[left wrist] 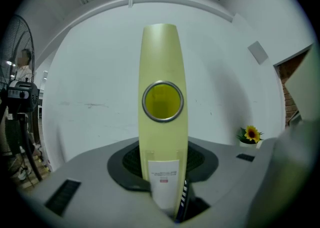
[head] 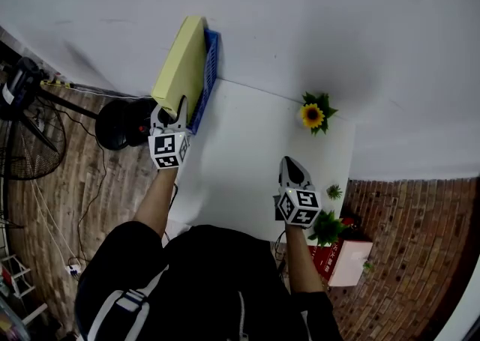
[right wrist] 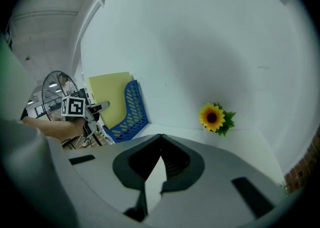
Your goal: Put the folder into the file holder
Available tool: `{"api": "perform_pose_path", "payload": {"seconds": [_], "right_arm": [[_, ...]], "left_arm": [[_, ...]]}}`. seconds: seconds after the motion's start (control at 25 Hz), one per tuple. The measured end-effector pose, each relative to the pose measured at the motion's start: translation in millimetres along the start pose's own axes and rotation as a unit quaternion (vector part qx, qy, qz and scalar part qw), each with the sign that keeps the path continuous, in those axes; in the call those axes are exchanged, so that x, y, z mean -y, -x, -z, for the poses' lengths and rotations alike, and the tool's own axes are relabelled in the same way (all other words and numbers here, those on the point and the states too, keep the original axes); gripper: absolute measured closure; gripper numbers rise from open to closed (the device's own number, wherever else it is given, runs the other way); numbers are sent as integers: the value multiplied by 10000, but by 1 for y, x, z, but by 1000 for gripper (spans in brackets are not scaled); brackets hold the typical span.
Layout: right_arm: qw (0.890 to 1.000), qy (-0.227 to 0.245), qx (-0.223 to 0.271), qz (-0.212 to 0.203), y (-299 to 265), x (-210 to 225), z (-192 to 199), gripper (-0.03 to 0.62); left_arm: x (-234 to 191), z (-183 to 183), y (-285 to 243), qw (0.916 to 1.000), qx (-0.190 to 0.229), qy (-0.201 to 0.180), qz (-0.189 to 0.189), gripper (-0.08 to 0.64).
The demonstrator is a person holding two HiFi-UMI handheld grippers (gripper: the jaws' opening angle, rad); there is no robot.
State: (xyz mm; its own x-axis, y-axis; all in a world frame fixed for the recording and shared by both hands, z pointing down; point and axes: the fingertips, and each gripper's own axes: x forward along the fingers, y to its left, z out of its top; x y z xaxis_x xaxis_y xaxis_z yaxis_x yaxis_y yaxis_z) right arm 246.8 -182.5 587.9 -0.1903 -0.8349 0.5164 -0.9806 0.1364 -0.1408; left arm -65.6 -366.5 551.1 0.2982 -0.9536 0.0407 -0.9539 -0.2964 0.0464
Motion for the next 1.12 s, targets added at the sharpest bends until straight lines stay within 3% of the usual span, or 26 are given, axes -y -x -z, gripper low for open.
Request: {"api": "perform_pose_path", "payload": {"seconds": [0.8,1.12], "right_arm": [[10000,18,52,-66,2,-10,-1,586],[9996,112,132,-221,4,-24,-4,586]], "left_arm": [[1,46,0,9986,-526,-62,-55,363],[1,60,7,9929,-1173,-6,172,308]]}}
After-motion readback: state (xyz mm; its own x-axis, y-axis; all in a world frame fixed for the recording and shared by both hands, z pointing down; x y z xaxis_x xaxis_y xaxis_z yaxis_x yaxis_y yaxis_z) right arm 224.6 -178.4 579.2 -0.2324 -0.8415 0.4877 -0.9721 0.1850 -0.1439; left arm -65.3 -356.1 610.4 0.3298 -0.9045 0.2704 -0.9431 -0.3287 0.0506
